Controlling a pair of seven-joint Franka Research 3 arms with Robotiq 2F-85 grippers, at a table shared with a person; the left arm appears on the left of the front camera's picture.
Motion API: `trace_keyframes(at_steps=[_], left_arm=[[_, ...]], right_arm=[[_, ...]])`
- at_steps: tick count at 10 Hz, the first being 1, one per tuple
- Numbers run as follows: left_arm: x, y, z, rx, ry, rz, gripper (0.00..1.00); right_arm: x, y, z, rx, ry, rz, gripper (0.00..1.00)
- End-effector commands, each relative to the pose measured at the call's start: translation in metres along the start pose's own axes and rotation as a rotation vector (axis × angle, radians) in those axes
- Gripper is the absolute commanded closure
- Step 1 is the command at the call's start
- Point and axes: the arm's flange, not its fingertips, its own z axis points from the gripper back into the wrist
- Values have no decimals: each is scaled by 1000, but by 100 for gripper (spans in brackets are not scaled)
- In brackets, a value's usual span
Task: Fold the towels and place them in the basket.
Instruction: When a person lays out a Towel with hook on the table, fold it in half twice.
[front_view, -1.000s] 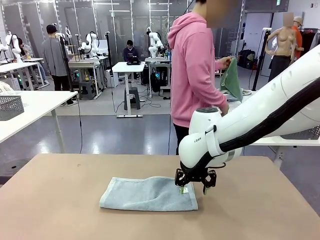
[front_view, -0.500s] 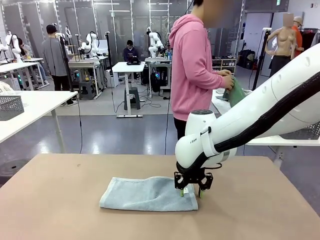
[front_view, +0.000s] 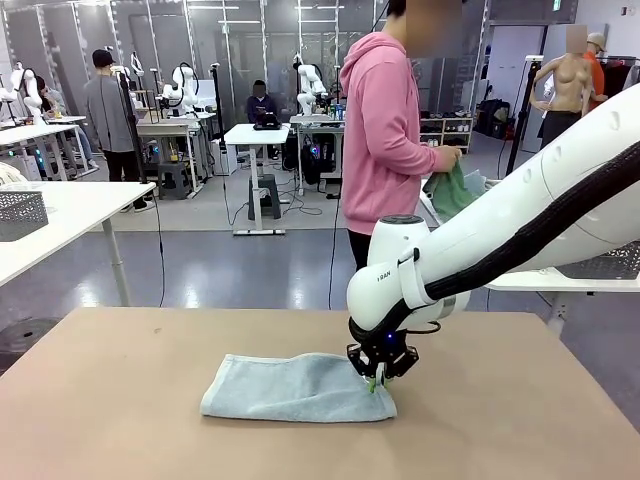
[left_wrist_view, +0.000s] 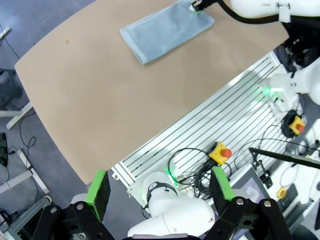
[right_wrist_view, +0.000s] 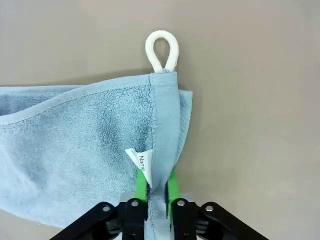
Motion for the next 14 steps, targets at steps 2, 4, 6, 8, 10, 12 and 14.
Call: trace_keyframes(at_steps=[2,4,6,8,10,12,14], left_arm=[[-1,0,0,12,9,-6,0],[-1,0,0,12,9,-6,0],[-1,0,0,12,9,-6,0],[-1,0,0,12,9,-6,0],[-1,0,0,12,9,-6,0],[-1,0,0,12,9,-6,0],[-1,0,0,12,9,-6,0]], right_arm=[[2,-3,-8,1,14,-14,100],[2,-5,-2,6,6,-6,100],[0,-15,15,-46,13,74,100],[-5,-36,41,-171,23,134,100],[-10,-50,77,-254,-20,133,100],[-18,-37,109,-328,-75,149,100],[-19,0,118,-349,-90,207,100]])
